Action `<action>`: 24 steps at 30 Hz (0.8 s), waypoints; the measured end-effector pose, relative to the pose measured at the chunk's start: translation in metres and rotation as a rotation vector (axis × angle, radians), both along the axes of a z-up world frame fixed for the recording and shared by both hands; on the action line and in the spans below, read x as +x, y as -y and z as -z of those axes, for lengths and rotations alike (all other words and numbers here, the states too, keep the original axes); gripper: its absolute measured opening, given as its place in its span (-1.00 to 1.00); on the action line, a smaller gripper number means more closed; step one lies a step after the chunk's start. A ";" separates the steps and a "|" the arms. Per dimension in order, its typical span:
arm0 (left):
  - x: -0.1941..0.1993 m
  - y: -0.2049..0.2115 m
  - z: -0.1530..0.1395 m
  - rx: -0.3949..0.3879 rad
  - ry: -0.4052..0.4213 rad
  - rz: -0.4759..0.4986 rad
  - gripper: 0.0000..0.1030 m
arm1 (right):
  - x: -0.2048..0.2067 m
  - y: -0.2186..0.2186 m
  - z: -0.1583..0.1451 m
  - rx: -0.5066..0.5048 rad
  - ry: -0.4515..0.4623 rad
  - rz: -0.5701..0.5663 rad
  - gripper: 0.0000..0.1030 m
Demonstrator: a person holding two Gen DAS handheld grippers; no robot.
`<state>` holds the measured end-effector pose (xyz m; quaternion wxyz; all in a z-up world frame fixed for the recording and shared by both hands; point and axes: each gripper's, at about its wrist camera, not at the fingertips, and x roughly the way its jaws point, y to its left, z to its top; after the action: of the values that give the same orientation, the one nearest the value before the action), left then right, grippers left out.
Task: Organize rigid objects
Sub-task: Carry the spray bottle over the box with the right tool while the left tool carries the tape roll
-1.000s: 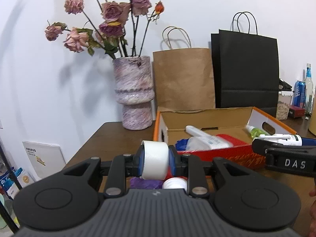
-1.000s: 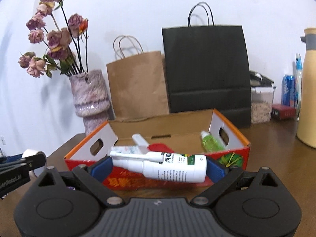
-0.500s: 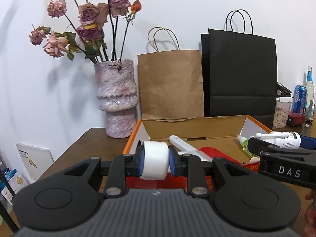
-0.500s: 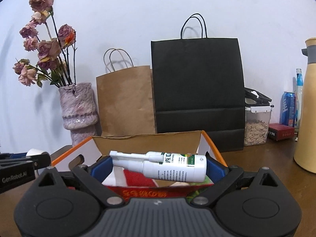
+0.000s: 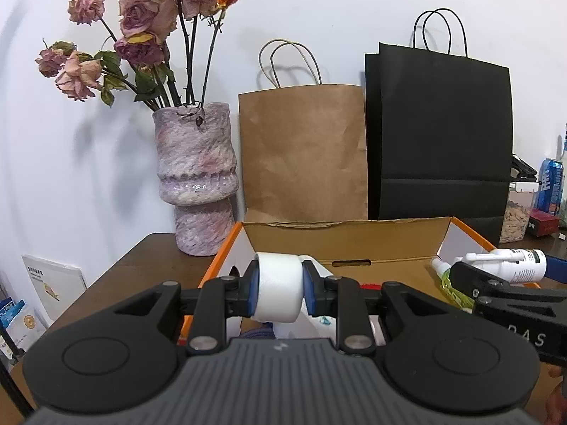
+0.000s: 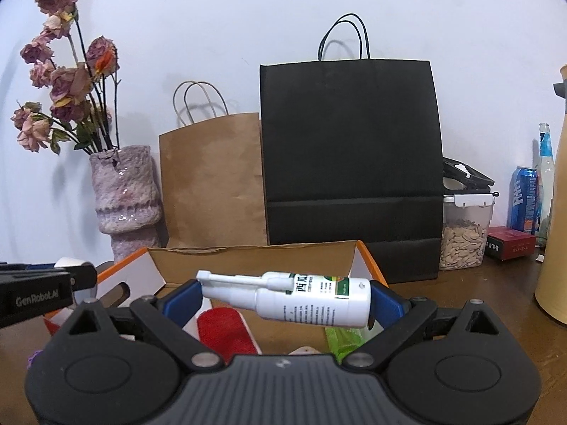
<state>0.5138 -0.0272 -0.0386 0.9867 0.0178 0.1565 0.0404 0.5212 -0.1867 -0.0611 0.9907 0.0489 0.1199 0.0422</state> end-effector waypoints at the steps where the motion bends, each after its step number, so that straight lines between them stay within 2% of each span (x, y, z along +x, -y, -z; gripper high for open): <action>1: 0.003 0.001 0.000 -0.001 0.000 0.001 -0.51 | 0.003 0.000 0.000 -0.002 0.000 0.001 0.90; 15: 0.048 0.010 0.002 0.016 -0.005 0.008 -0.51 | 0.037 0.001 0.007 -0.024 -0.026 -0.009 0.90; 24: 0.061 0.009 0.007 0.027 -0.014 0.013 -0.51 | 0.051 0.002 0.010 -0.034 -0.045 -0.010 0.91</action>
<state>0.5750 -0.0366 -0.0460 0.9855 0.0326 0.1627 0.0358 0.5720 -0.1887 -0.0715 0.9882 0.0322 0.1431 0.0440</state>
